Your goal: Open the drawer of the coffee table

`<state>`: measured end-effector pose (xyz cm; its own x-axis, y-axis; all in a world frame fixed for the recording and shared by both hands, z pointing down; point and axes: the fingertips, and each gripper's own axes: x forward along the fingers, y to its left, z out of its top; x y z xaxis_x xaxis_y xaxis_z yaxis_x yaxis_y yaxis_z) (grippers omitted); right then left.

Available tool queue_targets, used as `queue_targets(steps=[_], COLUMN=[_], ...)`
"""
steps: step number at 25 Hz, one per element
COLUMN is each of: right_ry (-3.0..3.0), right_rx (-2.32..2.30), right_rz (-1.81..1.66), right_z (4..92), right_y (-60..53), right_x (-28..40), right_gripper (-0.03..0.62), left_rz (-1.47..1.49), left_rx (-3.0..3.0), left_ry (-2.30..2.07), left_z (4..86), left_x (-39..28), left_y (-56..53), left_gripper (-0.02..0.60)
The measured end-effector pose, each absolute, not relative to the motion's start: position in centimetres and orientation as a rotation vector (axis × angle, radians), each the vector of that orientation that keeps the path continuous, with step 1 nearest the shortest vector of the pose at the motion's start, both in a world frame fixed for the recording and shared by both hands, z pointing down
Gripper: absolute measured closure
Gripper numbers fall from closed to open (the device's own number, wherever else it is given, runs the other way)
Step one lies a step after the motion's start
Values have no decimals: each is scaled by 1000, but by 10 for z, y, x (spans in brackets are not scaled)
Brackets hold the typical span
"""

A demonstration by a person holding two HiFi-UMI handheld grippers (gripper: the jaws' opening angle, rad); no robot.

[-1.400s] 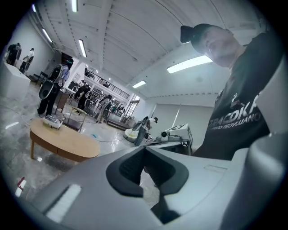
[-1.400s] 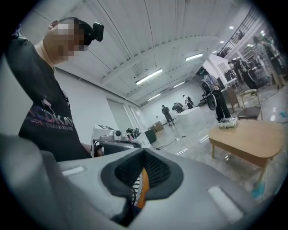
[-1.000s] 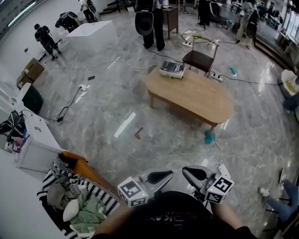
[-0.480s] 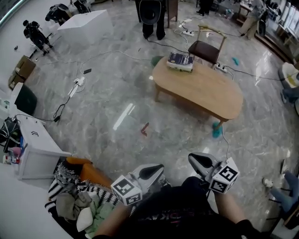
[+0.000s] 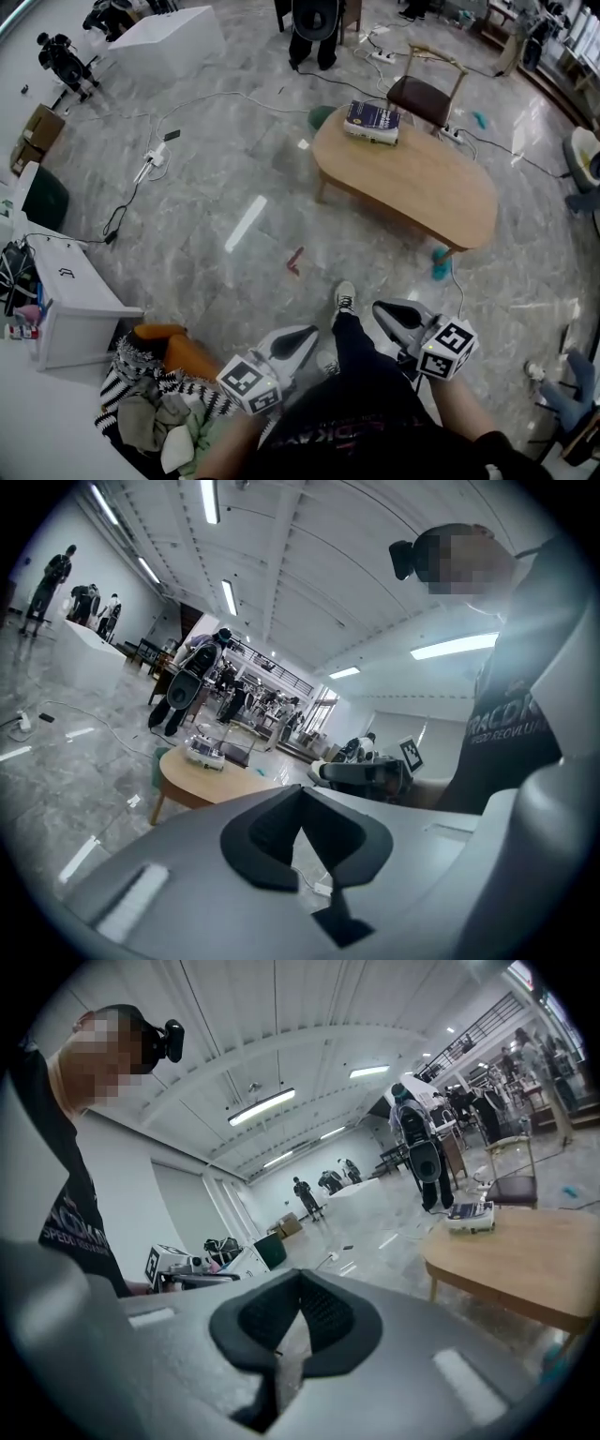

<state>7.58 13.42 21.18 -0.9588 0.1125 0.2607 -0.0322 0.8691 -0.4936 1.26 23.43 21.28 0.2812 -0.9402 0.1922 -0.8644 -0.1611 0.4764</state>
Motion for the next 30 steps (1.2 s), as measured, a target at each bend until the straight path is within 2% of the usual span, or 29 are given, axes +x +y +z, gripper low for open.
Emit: queue_targets(steps=[15, 23, 30], right_ry=[-2754, -2772, -2832], right_rx=[-170, -67, 218], right_rz=[744, 772, 777], right_z=[226, 223, 211], right_y=[-25, -58, -55], right_x=[-86, -121, -126], right_gripper=[591, 592, 592], left_rz=[-162, -92, -52], left_rx=[1946, 2011, 2136], left_ry=[-1783, -1775, -1626], left_z=[207, 207, 203], left_x=[-154, -214, -243], left_y=[87, 43, 41], left_gripper=[575, 575, 575])
